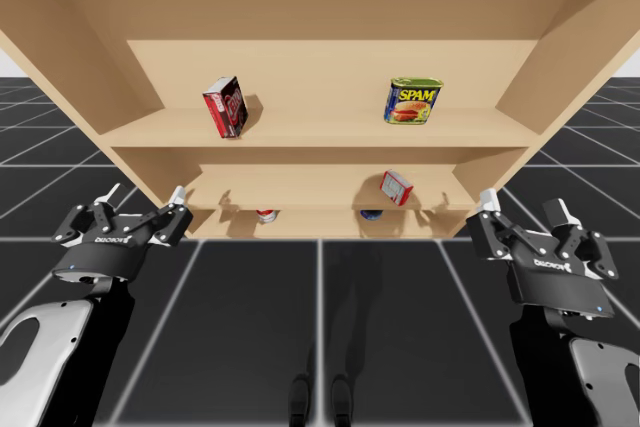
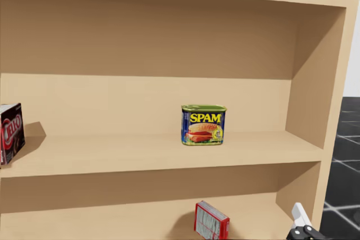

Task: Find the potted meat can on the shelf and bring it to me.

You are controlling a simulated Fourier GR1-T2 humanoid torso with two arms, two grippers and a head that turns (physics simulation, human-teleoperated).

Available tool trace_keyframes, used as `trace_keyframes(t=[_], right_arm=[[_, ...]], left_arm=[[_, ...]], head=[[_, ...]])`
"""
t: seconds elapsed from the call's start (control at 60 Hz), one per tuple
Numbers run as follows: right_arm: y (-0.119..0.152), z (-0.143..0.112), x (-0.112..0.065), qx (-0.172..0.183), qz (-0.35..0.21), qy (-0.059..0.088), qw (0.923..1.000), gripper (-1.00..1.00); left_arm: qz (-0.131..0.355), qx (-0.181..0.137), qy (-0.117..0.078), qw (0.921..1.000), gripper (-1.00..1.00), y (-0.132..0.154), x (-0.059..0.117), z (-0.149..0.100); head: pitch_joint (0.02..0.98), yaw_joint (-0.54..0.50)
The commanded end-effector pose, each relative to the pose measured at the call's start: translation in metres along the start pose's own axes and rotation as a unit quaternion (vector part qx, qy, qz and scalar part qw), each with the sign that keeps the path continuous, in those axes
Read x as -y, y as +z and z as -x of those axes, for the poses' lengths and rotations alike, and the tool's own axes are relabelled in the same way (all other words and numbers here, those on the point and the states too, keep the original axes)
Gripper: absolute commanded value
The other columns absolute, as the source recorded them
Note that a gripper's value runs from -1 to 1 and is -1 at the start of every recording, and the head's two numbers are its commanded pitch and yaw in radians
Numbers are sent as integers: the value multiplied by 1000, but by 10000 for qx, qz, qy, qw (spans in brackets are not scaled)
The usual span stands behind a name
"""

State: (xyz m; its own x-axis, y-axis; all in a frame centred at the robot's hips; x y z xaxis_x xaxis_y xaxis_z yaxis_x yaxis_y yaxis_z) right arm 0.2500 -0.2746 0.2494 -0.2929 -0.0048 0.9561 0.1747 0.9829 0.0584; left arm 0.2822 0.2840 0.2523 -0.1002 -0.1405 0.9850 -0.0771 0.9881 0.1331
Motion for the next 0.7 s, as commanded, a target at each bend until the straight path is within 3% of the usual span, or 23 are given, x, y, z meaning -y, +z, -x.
trace_keyframes(t=[0.017, 0.267, 0.333, 0.467, 0.533, 0.7], right_arm=[[0, 0, 1, 23, -11, 5, 10000, -1000], [1, -3, -2, 60, -47, -111, 9999, -1000], [6, -13, -8, -113, -181, -275, 9994, -1000], [18, -43, -14, 76, -144, -76, 9998, -1000], [24, -56, -17, 61, -401, -254, 9989, -1000], [29, -84, -27, -13, -758, -160, 9970, -1000]], left_arm=[[3, -1, -7, 10000, -1000, 0, 0, 0], [4, -6, 5, 10000, -1000, 0, -1, 0], [-5, -13, 17, 10000, -1000, 0, -2, 0], [-12, -41, 43, 10000, -1000, 0, -3, 0], [-13, -44, 46, 10000, -1000, 0, -3, 0], [-36, -57, 61, 10000, -1000, 0, -5, 0]], head=[[242, -273], [252, -271], [257, -272], [261, -269], [260, -272], [261, -271]])
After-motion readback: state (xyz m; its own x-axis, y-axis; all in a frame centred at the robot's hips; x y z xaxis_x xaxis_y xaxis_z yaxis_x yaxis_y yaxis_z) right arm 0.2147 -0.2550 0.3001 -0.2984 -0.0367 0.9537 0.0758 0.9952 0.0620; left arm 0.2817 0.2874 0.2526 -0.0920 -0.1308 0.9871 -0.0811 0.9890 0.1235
